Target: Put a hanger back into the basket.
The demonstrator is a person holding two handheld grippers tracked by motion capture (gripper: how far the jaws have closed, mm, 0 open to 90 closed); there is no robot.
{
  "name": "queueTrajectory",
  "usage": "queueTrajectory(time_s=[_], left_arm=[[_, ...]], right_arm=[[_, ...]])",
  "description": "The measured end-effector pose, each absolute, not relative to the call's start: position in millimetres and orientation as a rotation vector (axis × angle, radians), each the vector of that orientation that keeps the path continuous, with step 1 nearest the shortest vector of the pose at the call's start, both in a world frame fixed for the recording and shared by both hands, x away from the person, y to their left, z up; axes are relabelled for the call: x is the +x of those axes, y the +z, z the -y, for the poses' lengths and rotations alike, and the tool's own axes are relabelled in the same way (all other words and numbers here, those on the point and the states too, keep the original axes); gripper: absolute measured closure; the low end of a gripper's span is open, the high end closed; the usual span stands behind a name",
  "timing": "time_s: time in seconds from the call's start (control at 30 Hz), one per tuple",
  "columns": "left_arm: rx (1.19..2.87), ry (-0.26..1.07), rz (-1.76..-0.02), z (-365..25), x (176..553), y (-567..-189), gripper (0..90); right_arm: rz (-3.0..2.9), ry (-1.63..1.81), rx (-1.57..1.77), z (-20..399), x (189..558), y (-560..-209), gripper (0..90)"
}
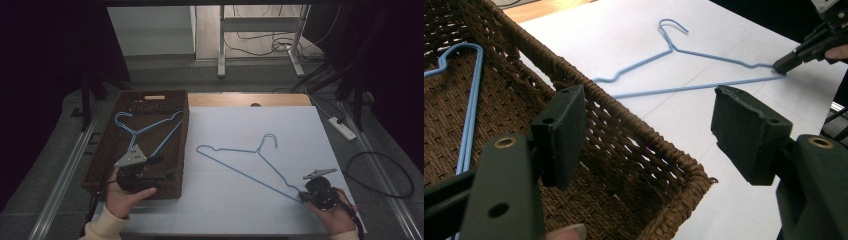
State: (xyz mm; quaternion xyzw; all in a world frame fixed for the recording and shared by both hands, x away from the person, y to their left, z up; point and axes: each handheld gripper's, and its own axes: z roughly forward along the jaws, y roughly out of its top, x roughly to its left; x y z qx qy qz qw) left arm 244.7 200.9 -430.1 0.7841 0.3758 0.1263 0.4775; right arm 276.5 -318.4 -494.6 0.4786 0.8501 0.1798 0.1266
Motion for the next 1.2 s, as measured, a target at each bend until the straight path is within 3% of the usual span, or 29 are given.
queueTrajectory(time_s=[0.17,0.37,0.47,0.8,1.2], left_arm=[[1.912,0.309,-0.921,-201.7,244.7,-429.6,31.1],[1.908,0.302,-0.92,-202.3,245.8,-429.3,31.2],[1.907,0.3,-0.919,-202.4,246.5,-429.3,31.2],[1.894,0.307,-0.916,-205.8,246.7,-427.7,31.3],[1.902,0.307,-0.917,-203.8,246.7,-429.1,31.3]], right_arm=[[-2.426,0.525,1.461,340.7,281.3,-493.5,90.0],[-2.452,0.591,1.411,327.0,285.7,-490.7,90.0],[-2.477,0.657,1.358,309.9,291.0,-487.3,90.0],[-2.654,0.875,1.067,169.9,341.4,-493.9,90.0],[-2.661,0.966,1.097,113.4,377.7,-516.5,90.0]])
